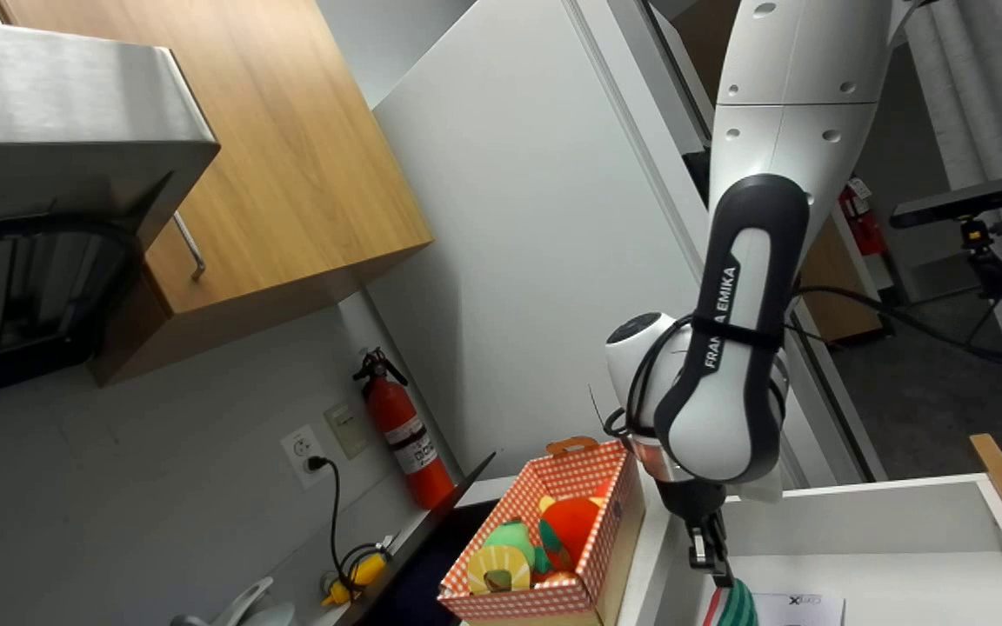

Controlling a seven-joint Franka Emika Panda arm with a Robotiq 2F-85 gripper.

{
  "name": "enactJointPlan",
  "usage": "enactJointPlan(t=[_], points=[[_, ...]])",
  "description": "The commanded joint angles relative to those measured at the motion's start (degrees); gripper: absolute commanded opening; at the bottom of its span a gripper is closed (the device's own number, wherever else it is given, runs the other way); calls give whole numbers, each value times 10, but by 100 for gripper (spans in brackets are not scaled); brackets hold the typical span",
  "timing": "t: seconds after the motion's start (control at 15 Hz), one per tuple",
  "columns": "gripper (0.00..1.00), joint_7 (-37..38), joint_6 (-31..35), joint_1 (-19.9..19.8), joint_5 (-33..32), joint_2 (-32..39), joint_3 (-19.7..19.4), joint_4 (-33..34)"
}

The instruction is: Remove a piece of watermelon plush toy from the open drawer, put the watermelon in the carton box and then close the drawer

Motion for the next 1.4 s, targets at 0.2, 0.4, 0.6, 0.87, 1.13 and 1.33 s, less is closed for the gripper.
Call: enactJointPlan(t=[0.2, 0.4, 0.6, 0.87, 1.13, 1.33], points=[[0, 36, 143, 17, -36, 32, -31, -10], [0, 53, 197, 32, -47, 35, -50, -19], [0, 66, 224, 34, -36, 46, -49, -26], [0, 70, 217, 11, -19, 50, -12, -37], [0, 66, 206, 0, -13, 51, 4, -43], [0, 66, 189, -2, -14, 39, 1, -54]])
